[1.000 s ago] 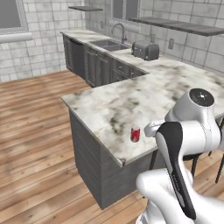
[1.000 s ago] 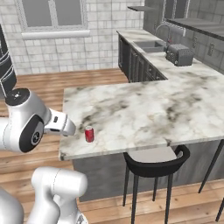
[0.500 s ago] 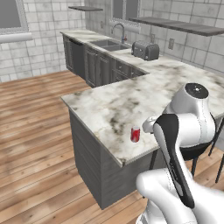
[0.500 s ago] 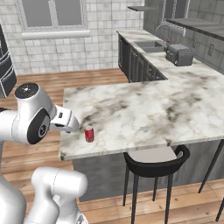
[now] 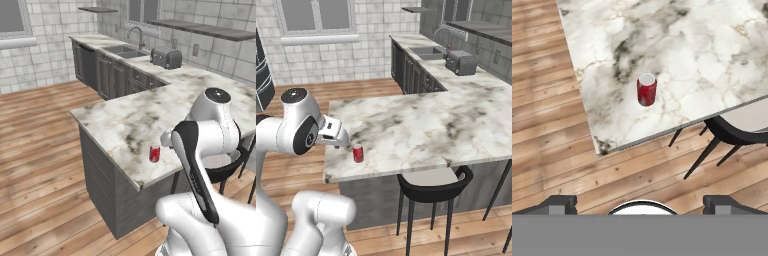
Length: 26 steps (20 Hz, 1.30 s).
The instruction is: Four empty soda cans are scattered around the kitchen. Gather all the cans and cluster them next to the stove for recycling.
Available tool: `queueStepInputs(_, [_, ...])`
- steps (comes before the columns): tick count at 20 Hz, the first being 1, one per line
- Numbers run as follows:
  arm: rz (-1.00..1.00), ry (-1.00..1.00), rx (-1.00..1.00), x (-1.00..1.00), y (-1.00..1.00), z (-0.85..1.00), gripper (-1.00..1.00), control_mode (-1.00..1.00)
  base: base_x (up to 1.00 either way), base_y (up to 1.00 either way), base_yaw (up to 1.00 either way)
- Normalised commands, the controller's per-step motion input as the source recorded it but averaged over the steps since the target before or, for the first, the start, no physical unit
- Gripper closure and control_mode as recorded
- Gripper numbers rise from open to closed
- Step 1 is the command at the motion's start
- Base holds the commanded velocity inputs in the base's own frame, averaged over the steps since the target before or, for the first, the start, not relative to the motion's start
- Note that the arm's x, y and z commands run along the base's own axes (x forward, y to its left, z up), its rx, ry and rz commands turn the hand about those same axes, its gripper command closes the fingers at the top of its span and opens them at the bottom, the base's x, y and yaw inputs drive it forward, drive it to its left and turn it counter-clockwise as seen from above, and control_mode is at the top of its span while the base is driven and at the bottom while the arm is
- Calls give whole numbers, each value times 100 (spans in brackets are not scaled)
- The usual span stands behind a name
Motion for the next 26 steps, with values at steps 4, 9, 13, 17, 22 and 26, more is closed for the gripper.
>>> queueStepInputs(4, [0, 4, 0, 23, -1, -1, -100, -100, 0, 0, 0])
queueStepInputs(9, [0, 3, 0, 20, -2, -5, -100, -100, 0, 0, 0])
queueStepInputs(13, [0, 0, -3, 14, 0, -13, -100, -100, 0, 0, 0])
queueStepInputs(17, [0, 0, -4, 16, 0, -17, -100, -100, 0, 0, 0])
queueStepInputs(22, [0, 2, 0, 12, -8, -11, -100, -100, 0, 0, 0])
queueStepInputs(26, [0, 10, 3, 10, -11, -3, -100, -100, 0, 0, 0])
